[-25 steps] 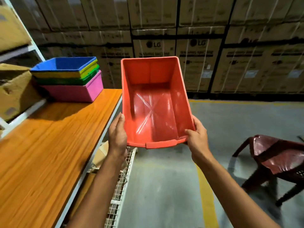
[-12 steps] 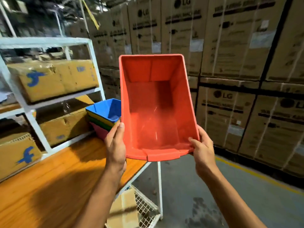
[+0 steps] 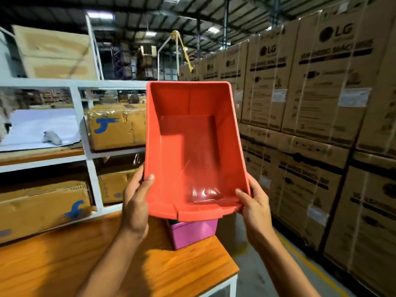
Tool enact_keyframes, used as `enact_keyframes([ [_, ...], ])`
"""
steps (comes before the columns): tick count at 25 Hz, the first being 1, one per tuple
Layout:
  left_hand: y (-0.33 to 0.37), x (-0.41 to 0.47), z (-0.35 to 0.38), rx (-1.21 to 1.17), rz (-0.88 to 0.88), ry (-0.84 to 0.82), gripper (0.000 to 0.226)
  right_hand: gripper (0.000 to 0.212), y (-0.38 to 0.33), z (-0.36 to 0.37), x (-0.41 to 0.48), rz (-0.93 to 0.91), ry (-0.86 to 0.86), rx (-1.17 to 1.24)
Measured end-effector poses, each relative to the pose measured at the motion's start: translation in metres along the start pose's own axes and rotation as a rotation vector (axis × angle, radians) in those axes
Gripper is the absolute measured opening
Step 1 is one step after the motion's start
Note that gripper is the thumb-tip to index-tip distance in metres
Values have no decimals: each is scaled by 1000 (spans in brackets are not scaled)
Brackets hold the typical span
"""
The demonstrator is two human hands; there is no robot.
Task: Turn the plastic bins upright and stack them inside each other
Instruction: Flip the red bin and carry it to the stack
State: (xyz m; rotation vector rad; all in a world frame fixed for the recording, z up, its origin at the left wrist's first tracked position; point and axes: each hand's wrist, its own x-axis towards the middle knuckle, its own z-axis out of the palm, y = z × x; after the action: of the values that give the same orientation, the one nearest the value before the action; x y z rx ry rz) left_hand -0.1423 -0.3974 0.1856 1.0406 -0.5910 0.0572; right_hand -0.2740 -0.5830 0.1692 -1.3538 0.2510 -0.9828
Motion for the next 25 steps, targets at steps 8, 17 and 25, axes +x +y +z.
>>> enact_keyframes([
  [8, -68, 96, 28, 43, 32, 28, 41, 40, 59, 10, 146, 33, -108, -61],
  [17, -135, 118, 21, 195, -458, 163, 37, 48, 112, 7, 214, 273, -392, -602],
  [25, -160, 105, 39, 1255, -176, 79, 55, 55, 149, -4, 219, -117, -799, -1115],
])
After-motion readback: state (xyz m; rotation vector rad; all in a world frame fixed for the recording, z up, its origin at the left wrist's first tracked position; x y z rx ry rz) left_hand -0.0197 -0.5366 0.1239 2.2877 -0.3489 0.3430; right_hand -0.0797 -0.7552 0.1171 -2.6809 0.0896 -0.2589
